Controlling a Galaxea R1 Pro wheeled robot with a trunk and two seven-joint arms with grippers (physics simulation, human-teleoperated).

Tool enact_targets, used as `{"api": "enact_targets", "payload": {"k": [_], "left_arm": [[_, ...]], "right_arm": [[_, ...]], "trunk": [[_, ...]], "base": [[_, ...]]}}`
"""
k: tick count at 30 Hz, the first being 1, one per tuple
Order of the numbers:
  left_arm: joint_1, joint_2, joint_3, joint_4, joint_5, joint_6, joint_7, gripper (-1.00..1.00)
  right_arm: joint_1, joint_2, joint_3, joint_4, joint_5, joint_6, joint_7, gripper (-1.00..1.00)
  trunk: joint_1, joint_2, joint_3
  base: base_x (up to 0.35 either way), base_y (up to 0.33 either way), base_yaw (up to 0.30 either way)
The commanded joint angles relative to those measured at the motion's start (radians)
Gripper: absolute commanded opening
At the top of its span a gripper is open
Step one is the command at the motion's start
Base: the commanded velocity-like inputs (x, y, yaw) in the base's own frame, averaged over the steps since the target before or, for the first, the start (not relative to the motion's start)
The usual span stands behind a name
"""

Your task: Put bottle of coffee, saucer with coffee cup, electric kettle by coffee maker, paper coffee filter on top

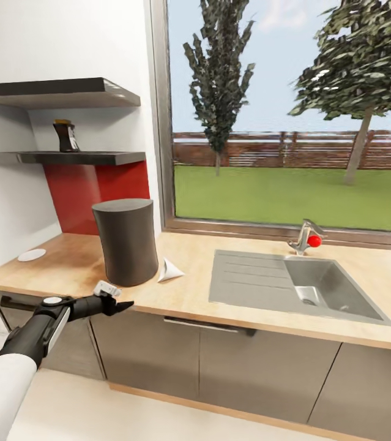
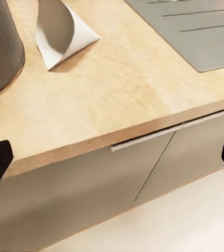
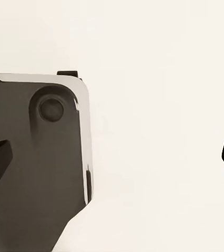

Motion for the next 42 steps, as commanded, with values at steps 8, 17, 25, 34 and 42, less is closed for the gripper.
{"api": "enact_targets", "payload": {"k": [8, 17, 25, 34, 42], "left_arm": [[0.000, -0.003, 0.002, -0.029, -0.005, 0.009, -0.005, 1.00], [0.000, -0.006, -0.001, -0.036, -0.005, 0.009, -0.005, 1.00], [0.001, -0.007, -0.001, -0.035, -0.006, 0.009, -0.004, 1.00], [0.001, -0.004, 0.000, -0.034, -0.007, 0.009, -0.003, 1.00], [0.001, -0.006, -0.001, -0.033, -0.008, 0.009, -0.002, 1.00]], "right_arm": [[0.000, 0.000, -0.005, 0.001, 0.000, -0.004, 0.000, 1.00], [0.000, 0.000, -0.004, 0.002, 0.000, -0.004, 0.000, 1.00], [0.000, 0.000, -0.003, 0.003, 0.000, -0.004, -0.001, 1.00], [0.000, 0.000, -0.003, 0.003, 0.000, -0.004, -0.001, 1.00], [0.000, 0.000, -0.003, 0.003, 0.001, -0.004, -0.002, 1.00]], "trunk": [[0.001, 0.000, 0.000], [0.001, 0.000, 0.000], [0.001, 0.000, 0.000], [0.001, 0.000, 0.000], [0.001, 0.000, 0.000]], "base": [[0.289, 0.088, -0.218], [0.054, 0.011, -0.240], [0.068, 0.001, -0.038], [0.058, 0.000, -0.002], [0.237, 0.000, 0.000]]}}
